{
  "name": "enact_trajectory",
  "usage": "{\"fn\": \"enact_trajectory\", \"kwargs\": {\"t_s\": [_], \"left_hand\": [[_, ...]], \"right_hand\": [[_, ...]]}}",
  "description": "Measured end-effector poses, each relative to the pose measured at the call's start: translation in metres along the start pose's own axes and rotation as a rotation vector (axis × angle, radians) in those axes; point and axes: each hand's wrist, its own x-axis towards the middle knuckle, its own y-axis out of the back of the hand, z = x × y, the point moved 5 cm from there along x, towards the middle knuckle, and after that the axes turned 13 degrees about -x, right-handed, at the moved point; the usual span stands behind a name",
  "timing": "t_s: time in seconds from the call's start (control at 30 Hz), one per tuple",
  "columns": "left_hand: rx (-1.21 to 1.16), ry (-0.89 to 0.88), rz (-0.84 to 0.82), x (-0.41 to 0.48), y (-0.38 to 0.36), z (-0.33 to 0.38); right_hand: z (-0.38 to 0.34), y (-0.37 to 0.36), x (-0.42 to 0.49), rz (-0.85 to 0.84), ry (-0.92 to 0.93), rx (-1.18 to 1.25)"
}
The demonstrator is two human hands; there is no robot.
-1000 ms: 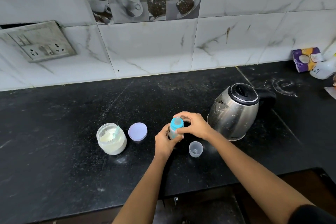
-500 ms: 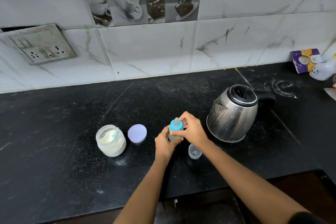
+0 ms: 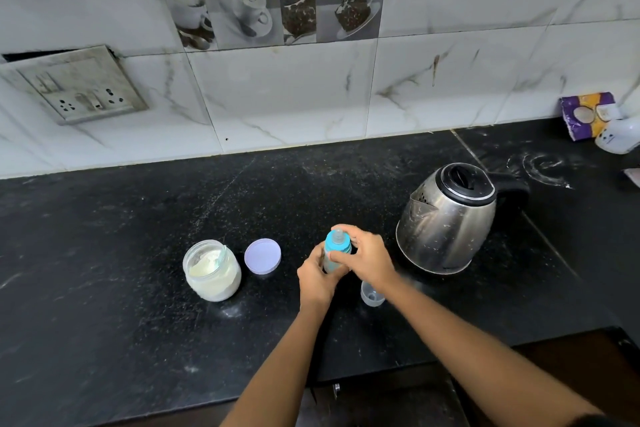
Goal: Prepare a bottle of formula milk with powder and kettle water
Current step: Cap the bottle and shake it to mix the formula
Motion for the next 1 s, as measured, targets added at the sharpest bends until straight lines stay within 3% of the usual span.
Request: {"fn": "enact_trajectory", "kwargs": {"t_s": [0.1,0.17,0.2,0.27,0.37,0.43,0.5,0.6,0.8,1.0], "left_hand": [[0.022,-0.044,0.054,-0.004,-0.002,0.004],[-0.008,-0.031,0.053,-0.003,-0.001,0.004],[0.01,-0.027,0.035,-0.002,0.0,0.003],[0.047,-0.014,-0.03,0.001,0.001,0.002],[0.03,0.038,-0.096,0.005,0.002,-0.002],[0.047,0.055,-0.101,0.008,0.003,-0.002],[0.047,0.047,-0.085,0.01,0.004,-0.004],[0.017,0.045,-0.04,0.007,0.003,-0.01],[0.065,-0.032,0.034,0.0,0.0,-0.005],[0.028,-0.053,0.088,-0.007,-0.002,0.0]], "right_hand": [[-0.011,-0.016,-0.019,0.283,-0.135,-0.041],[-0.013,-0.02,-0.022,0.321,-0.182,-0.044],[-0.01,-0.018,-0.019,0.275,-0.164,0.001],[-0.001,-0.009,-0.006,0.03,-0.051,0.103],[0.005,0.011,0.014,-0.375,0.186,-0.059],[0.002,0.02,0.025,-0.484,0.249,-0.161],[-0.003,0.022,0.031,-0.487,0.27,-0.165],[0.003,0.016,0.023,-0.348,0.278,-0.152],[0.006,-0.004,-0.008,0.095,0.216,-0.151],[-0.006,-0.024,-0.027,0.349,-0.071,-0.208]]}}
